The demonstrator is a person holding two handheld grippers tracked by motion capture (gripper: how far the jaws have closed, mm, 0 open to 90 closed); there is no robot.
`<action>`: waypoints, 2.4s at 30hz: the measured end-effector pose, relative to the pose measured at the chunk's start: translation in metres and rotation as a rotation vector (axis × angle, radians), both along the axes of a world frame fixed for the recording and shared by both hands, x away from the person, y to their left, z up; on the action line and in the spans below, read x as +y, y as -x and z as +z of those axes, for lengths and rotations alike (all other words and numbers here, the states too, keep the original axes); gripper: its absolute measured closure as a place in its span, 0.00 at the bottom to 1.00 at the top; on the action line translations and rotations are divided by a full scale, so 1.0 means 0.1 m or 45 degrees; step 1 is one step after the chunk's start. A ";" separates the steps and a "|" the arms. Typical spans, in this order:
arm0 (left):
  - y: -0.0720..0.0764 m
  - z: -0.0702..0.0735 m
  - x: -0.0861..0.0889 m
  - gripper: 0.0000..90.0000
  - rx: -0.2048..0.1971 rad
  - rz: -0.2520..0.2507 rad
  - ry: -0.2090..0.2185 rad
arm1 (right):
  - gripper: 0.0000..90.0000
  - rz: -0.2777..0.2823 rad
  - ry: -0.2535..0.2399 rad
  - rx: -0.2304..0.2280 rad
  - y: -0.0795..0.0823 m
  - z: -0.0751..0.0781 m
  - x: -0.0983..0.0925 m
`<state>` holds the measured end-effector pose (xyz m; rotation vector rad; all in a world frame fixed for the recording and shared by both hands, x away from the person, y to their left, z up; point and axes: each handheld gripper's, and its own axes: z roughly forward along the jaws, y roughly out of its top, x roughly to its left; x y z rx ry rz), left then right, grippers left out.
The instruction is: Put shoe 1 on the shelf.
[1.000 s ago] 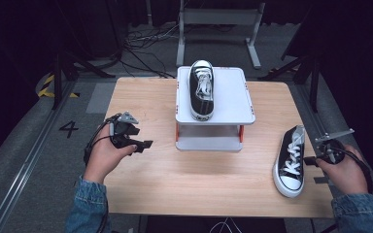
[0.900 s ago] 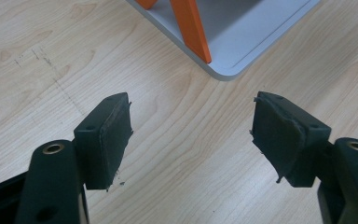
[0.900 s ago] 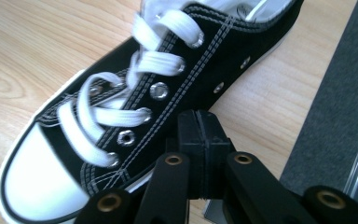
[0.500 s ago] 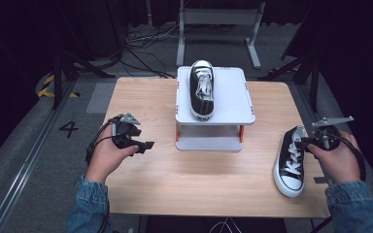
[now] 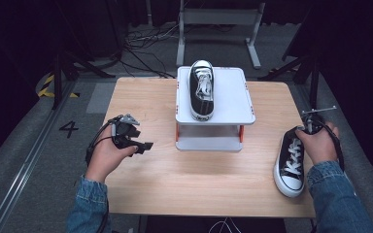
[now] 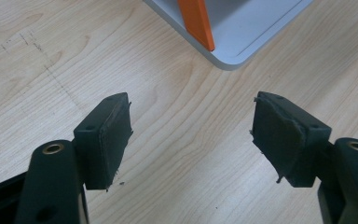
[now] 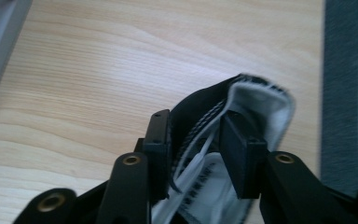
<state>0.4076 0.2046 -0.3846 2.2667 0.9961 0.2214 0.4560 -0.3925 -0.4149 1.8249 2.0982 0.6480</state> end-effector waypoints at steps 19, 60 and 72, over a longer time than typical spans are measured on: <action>-0.01 -0.03 -0.01 0.32 0.002 -0.006 -0.006 | 0.97 0.404 -0.047 -0.160 0.35 0.49 0.62; -0.03 -0.09 -0.06 0.32 0.047 -0.010 -0.008 | 0.80 0.721 0.096 0.161 1.23 0.30 0.85; -0.03 -0.12 -0.05 0.32 0.060 -0.010 -0.012 | 1.00 0.701 0.128 0.222 1.19 0.22 0.86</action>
